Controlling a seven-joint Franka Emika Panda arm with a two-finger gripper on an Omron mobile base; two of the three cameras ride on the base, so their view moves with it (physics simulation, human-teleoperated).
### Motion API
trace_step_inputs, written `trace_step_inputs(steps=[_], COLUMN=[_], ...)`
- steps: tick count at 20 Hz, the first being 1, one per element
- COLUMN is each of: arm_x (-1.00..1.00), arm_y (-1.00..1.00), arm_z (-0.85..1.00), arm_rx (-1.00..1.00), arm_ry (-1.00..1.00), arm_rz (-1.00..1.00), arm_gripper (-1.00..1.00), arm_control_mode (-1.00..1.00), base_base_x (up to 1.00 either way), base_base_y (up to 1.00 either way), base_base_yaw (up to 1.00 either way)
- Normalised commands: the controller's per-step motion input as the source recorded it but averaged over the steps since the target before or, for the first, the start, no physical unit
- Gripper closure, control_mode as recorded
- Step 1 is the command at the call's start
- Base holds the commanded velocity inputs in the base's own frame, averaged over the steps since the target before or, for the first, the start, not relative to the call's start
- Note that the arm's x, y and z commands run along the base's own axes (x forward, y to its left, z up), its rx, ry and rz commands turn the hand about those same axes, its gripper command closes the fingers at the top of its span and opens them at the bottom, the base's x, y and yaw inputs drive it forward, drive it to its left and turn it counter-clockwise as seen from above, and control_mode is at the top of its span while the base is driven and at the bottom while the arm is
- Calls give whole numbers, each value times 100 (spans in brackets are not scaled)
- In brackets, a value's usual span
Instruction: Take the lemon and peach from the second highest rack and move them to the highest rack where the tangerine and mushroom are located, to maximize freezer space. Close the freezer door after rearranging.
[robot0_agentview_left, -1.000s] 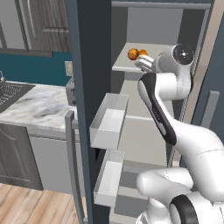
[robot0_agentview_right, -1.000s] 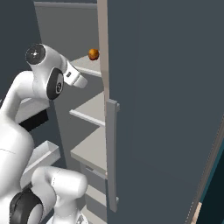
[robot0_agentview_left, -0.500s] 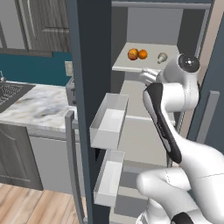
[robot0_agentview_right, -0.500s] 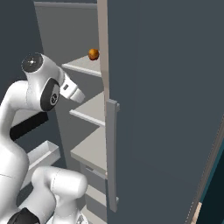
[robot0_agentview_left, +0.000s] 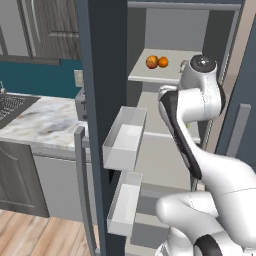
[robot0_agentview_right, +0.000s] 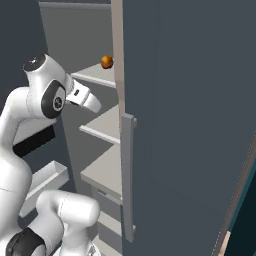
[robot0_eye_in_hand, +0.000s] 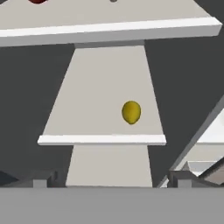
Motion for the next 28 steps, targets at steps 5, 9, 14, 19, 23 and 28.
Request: trace_step_inputs(steps=[5, 9, 14, 19, 23, 28], arm_x=[-4, -3, 0, 0, 0, 0], arm_y=[-8, -21, -27, -5, 0, -2], arm_z=[-32, -24, -12, -21, -26, -22], arm_rx=[-44, -21, 0, -14, -31, -15], arm_ry=[3, 6, 20, 31, 19, 1], arm_rz=[29, 37, 34, 26, 6, 0], arm_gripper=[-100, -100, -100, -100, -100, -100], arm_control_mode=[-100, -100, -100, -100, -100, -100], base_base_x=[0, 0, 0, 0, 0, 0], base_base_y=[0, 0, 0, 0, 0, 0], base_base_yaw=[0, 0, 0, 0, 0, 0])
